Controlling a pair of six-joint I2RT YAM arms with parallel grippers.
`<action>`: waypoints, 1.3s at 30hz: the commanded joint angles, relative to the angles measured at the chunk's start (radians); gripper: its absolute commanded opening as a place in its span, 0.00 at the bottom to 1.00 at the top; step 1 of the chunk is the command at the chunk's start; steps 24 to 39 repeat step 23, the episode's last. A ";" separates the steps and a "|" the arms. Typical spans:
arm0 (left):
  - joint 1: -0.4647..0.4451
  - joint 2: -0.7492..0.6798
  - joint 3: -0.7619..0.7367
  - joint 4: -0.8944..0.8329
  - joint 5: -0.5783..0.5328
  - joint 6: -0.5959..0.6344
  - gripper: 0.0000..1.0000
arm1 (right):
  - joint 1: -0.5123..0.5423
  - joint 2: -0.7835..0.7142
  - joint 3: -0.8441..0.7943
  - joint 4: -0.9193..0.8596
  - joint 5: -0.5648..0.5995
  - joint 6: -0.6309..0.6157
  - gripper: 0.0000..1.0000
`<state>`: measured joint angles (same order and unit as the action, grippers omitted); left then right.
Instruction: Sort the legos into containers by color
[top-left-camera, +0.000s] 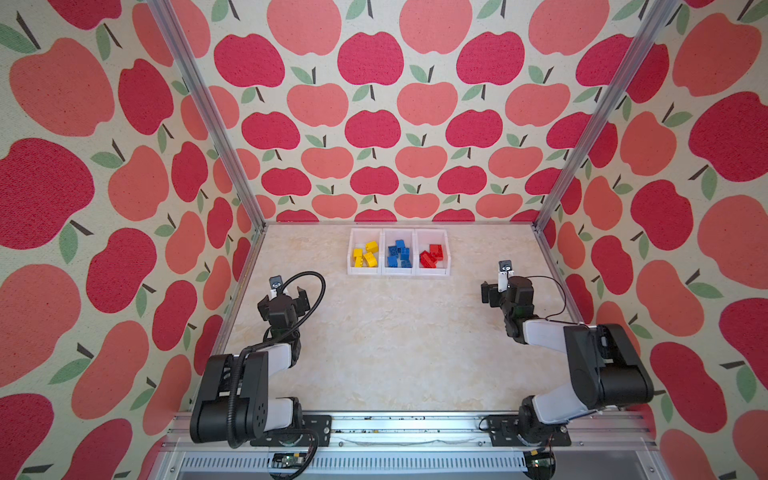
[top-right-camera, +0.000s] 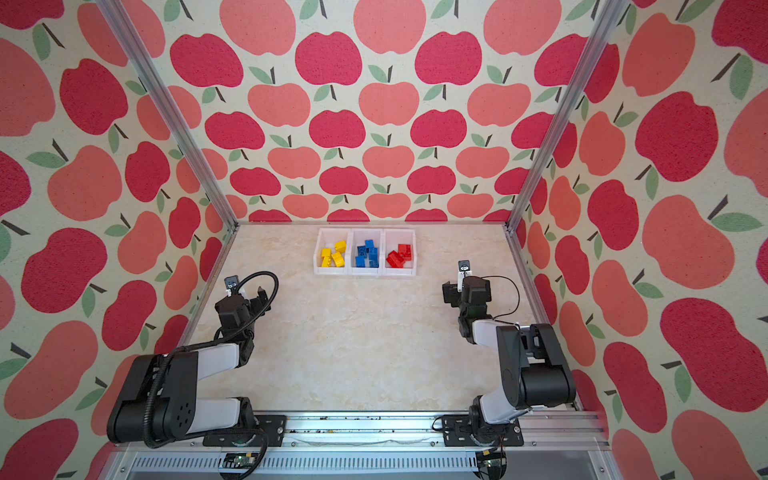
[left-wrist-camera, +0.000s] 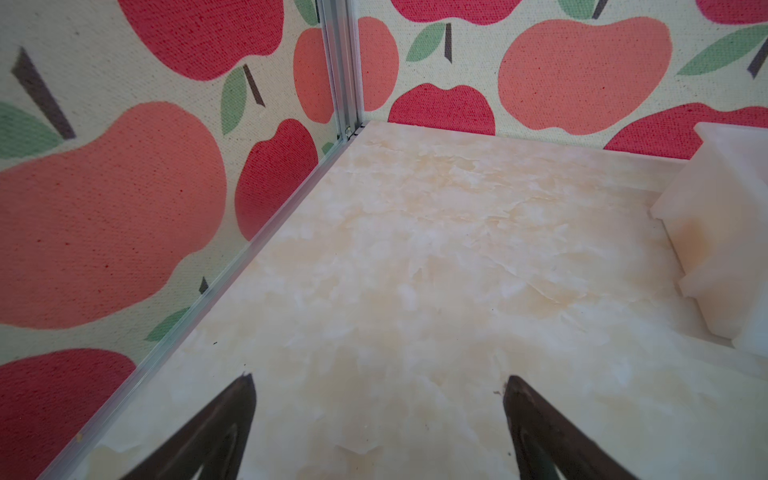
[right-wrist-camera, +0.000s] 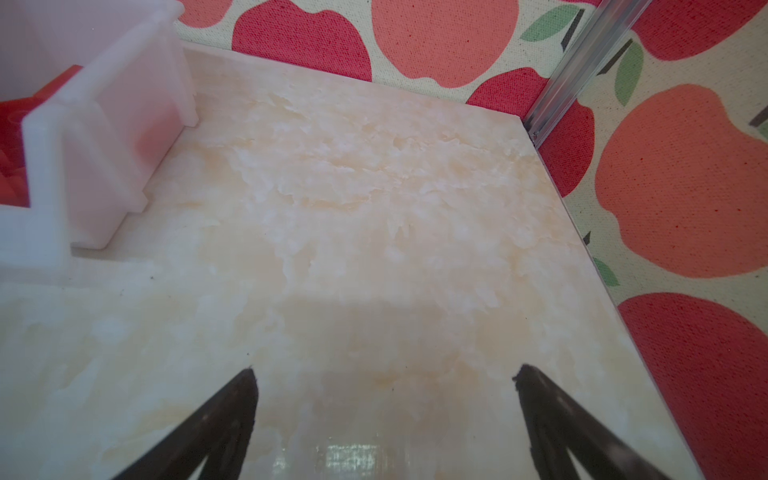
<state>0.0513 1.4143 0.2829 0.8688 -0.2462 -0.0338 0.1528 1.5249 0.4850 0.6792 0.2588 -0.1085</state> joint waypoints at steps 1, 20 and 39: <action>0.000 0.086 -0.021 0.208 0.046 0.012 0.95 | -0.027 0.009 -0.044 0.130 -0.039 0.010 0.99; -0.008 0.142 0.016 0.170 0.078 0.032 0.96 | -0.006 0.085 -0.167 0.442 0.045 0.005 0.99; -0.008 0.141 0.016 0.170 0.077 0.031 0.97 | -0.003 0.086 -0.180 0.473 0.058 0.004 0.99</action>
